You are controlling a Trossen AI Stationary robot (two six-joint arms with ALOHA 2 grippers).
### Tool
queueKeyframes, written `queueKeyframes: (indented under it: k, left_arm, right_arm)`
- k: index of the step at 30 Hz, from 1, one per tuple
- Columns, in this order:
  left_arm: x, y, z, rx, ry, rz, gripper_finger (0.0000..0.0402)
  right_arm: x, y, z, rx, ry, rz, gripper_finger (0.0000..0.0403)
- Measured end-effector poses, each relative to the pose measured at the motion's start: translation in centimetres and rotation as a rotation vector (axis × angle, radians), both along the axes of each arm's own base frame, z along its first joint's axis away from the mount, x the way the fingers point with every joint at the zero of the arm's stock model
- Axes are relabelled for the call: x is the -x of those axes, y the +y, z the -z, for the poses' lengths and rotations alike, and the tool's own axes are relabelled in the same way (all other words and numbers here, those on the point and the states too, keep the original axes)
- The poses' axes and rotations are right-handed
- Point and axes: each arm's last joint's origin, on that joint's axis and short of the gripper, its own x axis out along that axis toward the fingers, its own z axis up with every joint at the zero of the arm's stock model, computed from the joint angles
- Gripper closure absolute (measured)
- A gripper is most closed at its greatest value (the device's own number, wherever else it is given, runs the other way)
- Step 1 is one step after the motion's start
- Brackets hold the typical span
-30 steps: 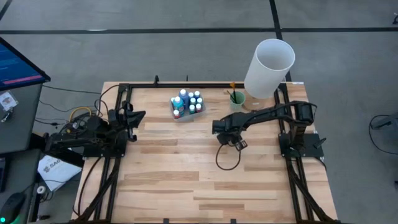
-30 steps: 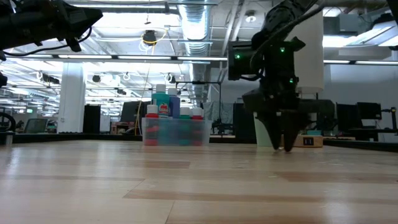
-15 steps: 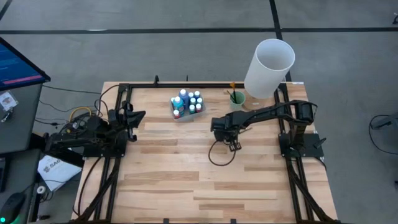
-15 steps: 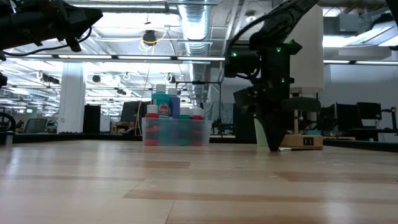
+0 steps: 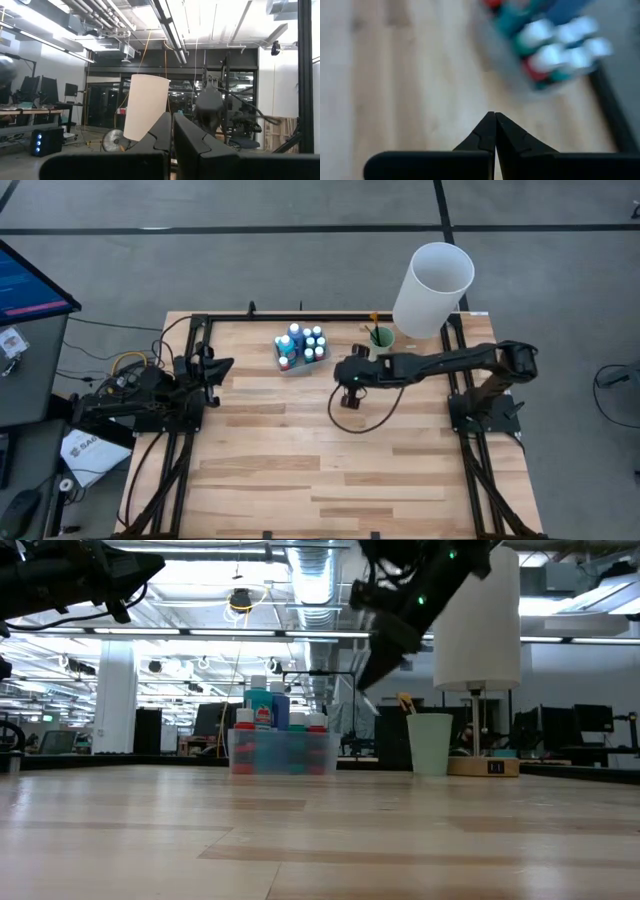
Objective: Pick & Place Paint Supplies
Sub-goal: Put the silver paintbrush into the green cup
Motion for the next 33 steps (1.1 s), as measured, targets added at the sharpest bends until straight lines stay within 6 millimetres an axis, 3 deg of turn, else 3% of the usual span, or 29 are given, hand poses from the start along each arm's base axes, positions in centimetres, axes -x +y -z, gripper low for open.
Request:
queueKeyframes:
  k: [6, 11, 16, 21, 28, 33]
  left_arm:
    - [0.0, 0.0, 0.0, 0.000, -0.001, 0.001, 0.0400]
    - [0.0, 0.0, 0.0, -0.001, -0.003, 0.001, 0.0400]
    - [0.0, 0.0, -0.1, -0.002, -0.007, 0.001, 0.0400]
    - [0.0, 0.0, -0.1, -0.002, -0.008, 0.002, 0.0400]
    - [0.1, 0.0, -0.1, -0.002, -0.012, 0.001, 0.0400]
    - [0.1, 0.0, -0.1, -0.002, -0.014, 0.001, 0.0400]
  right_arm:
    - [1.2, -0.4, -2.7, 0.143, -0.089, 0.139, 0.0403]
    - [1.7, -1.4, -3.1, 0.121, -0.117, 0.229, 0.0402]
    - [-0.2, -3.2, 0.4, 0.015, -0.090, 0.279, 0.0378]
    - [-3.7, -2.8, 4.4, -0.042, -0.103, 0.253, 0.0328]
    - [-9.0, -2.2, 6.9, -0.069, -0.109, 0.201, 0.0271]
    - [-11.5, -2.3, 8.4, -0.097, -0.095, 0.168, 0.0239]
